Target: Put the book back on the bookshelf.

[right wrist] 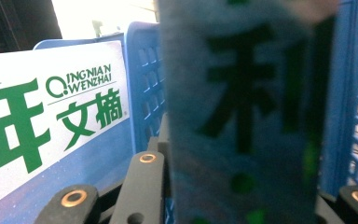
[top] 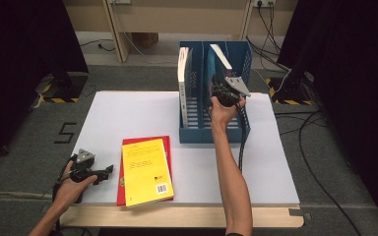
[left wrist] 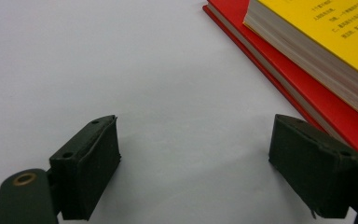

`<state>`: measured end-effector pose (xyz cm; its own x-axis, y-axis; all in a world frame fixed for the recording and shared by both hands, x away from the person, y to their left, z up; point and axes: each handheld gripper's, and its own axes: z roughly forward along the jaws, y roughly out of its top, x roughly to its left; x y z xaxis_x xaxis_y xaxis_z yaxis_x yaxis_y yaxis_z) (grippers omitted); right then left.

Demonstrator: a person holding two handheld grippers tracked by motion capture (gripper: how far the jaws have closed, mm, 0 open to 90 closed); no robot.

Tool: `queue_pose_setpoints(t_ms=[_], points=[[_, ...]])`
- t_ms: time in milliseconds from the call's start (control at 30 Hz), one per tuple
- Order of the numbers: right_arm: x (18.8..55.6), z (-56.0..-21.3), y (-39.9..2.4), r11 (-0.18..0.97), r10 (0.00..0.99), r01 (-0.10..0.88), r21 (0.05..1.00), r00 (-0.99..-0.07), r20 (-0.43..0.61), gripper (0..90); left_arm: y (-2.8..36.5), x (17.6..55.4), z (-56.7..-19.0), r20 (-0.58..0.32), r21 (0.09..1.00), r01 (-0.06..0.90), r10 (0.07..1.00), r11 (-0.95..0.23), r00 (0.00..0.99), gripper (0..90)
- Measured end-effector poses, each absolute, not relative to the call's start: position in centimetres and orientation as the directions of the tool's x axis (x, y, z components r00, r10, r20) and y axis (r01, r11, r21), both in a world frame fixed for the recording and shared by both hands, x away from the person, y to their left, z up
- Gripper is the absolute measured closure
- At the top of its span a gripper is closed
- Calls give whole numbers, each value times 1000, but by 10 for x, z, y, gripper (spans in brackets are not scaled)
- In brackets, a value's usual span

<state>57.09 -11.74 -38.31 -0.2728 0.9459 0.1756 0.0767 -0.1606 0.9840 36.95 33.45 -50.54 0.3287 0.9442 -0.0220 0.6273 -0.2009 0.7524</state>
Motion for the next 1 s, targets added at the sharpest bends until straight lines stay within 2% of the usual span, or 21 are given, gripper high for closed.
queue_pose_setpoints(t_ms=[467,767,1000], points=[[577,-391,-113,-171,949,73,983,-257,184,735,334,369,-505,-23,754,626,944,-199,328,152],[581,-406,-106,-157,947,111,981,-264,181,729,334,369,-505,-23,754,626,944,-201,330,152],[577,-404,-107,-134,940,150,980,-293,174,720,334,369,-505,-21,754,626,944,-202,331,152]])
